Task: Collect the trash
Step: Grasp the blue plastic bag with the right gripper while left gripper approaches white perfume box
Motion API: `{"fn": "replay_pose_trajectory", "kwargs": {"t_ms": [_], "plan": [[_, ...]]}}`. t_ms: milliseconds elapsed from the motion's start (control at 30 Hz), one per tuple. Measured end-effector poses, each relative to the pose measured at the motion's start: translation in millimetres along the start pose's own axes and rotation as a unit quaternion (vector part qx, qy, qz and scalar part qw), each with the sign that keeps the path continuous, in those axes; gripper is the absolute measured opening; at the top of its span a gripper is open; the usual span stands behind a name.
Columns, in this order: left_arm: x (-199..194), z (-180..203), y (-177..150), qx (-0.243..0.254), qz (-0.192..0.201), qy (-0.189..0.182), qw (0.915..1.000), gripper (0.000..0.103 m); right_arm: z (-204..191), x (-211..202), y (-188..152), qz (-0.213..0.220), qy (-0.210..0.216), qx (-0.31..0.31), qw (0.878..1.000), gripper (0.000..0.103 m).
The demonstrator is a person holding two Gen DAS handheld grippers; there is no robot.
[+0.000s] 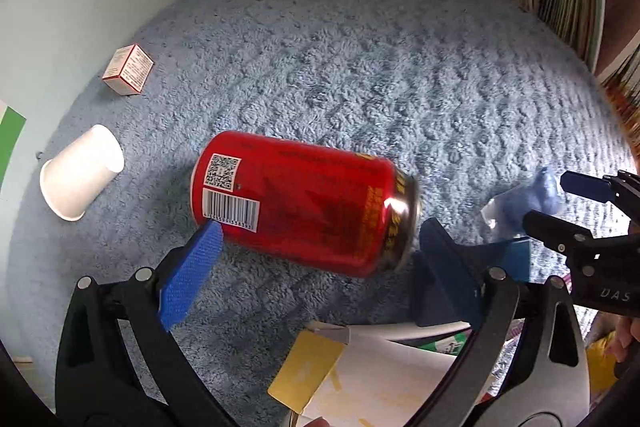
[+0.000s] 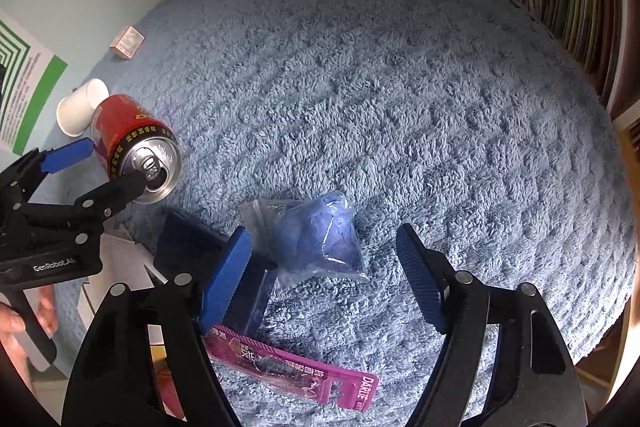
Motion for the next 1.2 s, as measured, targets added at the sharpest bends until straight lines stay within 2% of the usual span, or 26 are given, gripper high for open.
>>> {"fn": "replay_pose_trajectory", "kwargs": {"t_ms": [133,400,467,633,700,767,833,900,1000,1067,1200], "plan": [[-10.3,-13.6,-14.4,-0.026,-0.004,0.008,0.9996,0.096,-4.1,6.0,2.7,-0.003,0.004,-0.007,1.000,0.070],[-22.1,-27.2,-60.7,-0.075,-0.041,-0.021,0.9962,0.096,-17.9,20.9,9.9,-0.012,0.011,-0.031,0.999,0.070],[-23.8,-30.2,-71.2,-0.099,-0.047,-0.031,0.9935,0.096,-23.3,24.9,14.3,-0.016,0.010,-0.036,0.999,0.068],[-32.3,-31.4,-90.1,-0.142,-0.059,-0.082,0.9846,0.096,-34.4,27.2,21.0,-0.030,-0.003,-0.052,0.998,0.066],[-37.6,-30.1,-97.3,-0.150,-0.052,-0.084,0.9838,0.096,-36.7,27.1,22.2,-0.028,-0.008,-0.065,0.997,0.066],[-36.9,-32.6,-106.8,-0.164,-0.058,-0.066,0.9825,0.096,-37.8,29.4,22.4,-0.031,-0.008,-0.073,0.997,0.066],[-37.6,-40.6,-119.0,-0.199,-0.062,-0.072,0.9753,0.096,-36.4,32.7,22.5,-0.036,0.003,-0.080,0.996,0.066],[-38.6,-46.6,-136.6,-0.242,-0.061,-0.090,0.9641,0.096,-35.9,38.1,24.9,-0.042,0.005,-0.097,0.994,0.066],[-34.4,-51.0,-157.7,-0.292,-0.076,-0.069,0.9510,0.096,-37.7,39.7,28.8,-0.053,0.018,-0.123,0.991,0.067],[-33.1,-51.9,-173.5,-0.327,-0.079,-0.081,0.9382,0.096,-40.2,40.5,33.4,-0.058,0.018,-0.145,0.988,0.067],[-23.2,-46.3,-187.3,-0.370,-0.090,-0.087,0.9205,0.096,-45.2,43.8,40.4,-0.065,0.016,-0.178,0.982,0.067]]}}
Point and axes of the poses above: each gripper's, at about its wrist camera, not at the fingertips, and x roughly the way its jaws point, z to its right, y to its top, the point moved 3 cm from there along x, roughly the way its jaws point, and after that the axes turned 13 degrees about -z, right-handed, at the moved point
